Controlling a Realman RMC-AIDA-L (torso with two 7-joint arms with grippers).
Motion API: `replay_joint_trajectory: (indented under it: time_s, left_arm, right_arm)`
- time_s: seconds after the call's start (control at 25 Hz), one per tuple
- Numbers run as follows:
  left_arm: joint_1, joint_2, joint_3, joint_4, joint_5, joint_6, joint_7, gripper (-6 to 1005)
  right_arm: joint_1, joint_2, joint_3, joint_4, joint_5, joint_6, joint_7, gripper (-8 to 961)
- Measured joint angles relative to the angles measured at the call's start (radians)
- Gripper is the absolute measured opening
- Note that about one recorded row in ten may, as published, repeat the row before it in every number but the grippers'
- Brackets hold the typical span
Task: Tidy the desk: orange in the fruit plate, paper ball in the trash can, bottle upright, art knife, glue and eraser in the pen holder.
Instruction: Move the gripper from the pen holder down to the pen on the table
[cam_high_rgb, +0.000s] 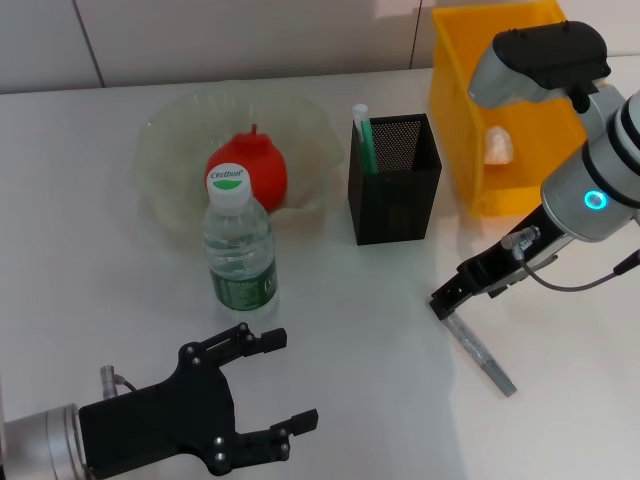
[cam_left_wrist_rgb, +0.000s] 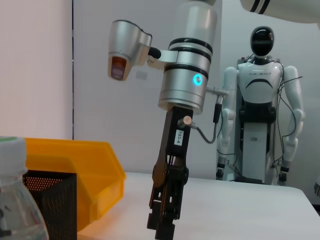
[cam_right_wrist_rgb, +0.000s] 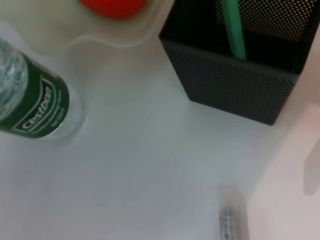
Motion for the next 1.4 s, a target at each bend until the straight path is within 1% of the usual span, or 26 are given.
replay_joint_trajectory:
  time_s: [0.36, 0.8, 0.92, 1.12, 1.4]
  left_arm:
    - [-0.013, -0.002, 0.000, -0.001, -0.001, 0.004, -0.008, 833]
    - [-0.021, -0.002, 0.000, -0.002, 0.000, 0.006, -0.012, 832]
    - [-0.021, -0.002, 0.000, -0.002, 0.000, 0.006, -0.012, 832]
    - [-0.021, -0.002, 0.000, -0.002, 0.000, 0.006, -0.012, 832]
    - [-0.021, -0.002, 0.000, -0.002, 0.000, 0.006, -0.012, 832]
  right_arm:
    - [0.008, -0.004, -0.030, 0.041, -0.025, 0.044, -0.001, 770]
    - [0.053, -0.002, -0.064, 0.095, -0.048, 0.064, -0.001, 768]
    - [0.075, -0.002, -0.091, 0.121, -0.048, 0.071, 0.000, 759]
    - [0.095, -0.002, -0.102, 0.150, -0.049, 0.076, 0.001, 744]
    - [0.099, -0.002, -0.109, 0.160, -0.049, 0.086, 0.001, 722]
